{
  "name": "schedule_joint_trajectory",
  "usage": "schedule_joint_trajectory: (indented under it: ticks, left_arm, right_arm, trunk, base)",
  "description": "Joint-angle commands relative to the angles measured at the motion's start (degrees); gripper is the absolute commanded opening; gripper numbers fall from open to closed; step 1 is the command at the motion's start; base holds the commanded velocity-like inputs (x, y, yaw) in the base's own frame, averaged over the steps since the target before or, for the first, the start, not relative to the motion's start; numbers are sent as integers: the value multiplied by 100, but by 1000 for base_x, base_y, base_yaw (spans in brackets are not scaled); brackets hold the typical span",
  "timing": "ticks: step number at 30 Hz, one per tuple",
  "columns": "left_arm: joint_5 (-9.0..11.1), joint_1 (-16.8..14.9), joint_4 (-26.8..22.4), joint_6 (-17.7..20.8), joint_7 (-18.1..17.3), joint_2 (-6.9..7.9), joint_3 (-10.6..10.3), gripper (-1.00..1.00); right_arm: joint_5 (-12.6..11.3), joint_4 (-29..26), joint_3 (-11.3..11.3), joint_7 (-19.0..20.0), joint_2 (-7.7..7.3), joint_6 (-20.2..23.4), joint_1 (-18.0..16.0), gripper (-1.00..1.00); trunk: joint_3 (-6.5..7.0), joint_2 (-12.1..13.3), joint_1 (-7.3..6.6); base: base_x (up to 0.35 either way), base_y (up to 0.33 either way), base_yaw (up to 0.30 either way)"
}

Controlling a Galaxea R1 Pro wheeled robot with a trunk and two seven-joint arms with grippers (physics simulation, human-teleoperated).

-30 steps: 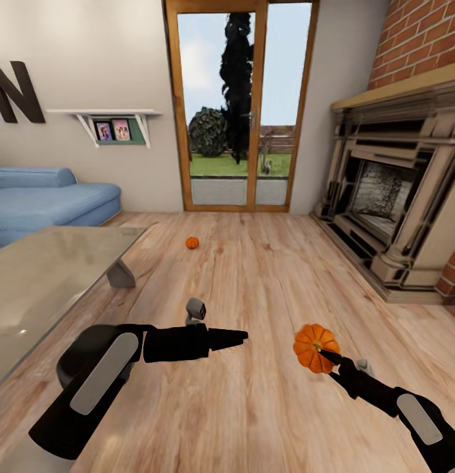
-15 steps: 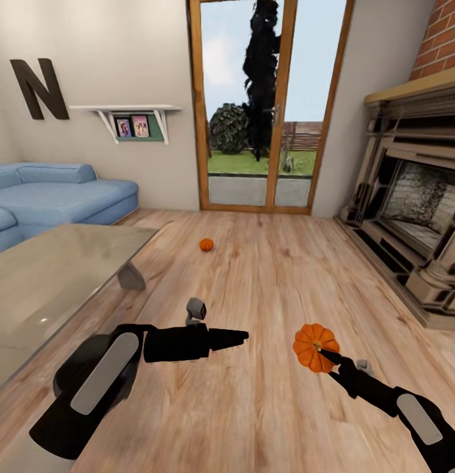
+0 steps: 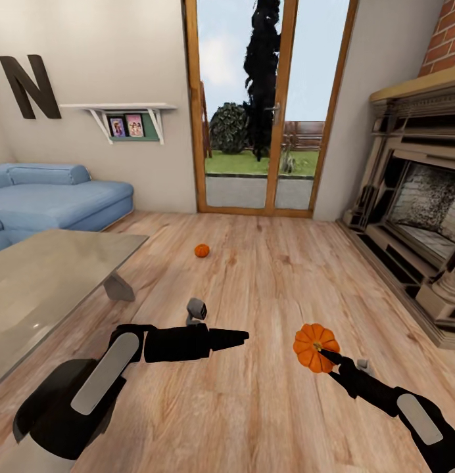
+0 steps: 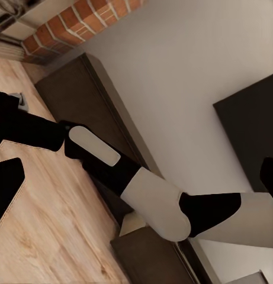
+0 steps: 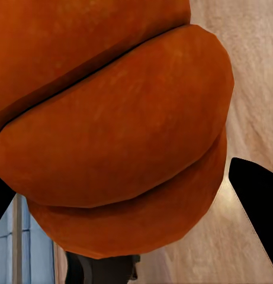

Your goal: Place each of the two pumpkins and all three candles from the living room inside a cabinet in the living room (use any cabinet), then make sure every cabinet is closed, and position the cauldron so it is next to a table in the living room.

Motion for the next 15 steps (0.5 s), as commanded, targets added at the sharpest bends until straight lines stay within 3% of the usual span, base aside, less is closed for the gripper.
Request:
schedule_joint_trajectory:
  ticks: [1, 15]
  left_arm:
    - [-36, -4, 1, 3, -45, 3, -3, 100]
    - [-36, -8, 1, 3, -37, -5, -6, 100]
  right_arm:
    - [-89, -3, -21, -10, 1, 65, -5, -100]
    - [-91, -3, -21, -13, -2, 71, -5, -100]
  trunk:
    - [-5, -2, 2]
    - [-5, -2, 2]
  base:
    - [326, -117, 0]
    - [326, -117, 0]
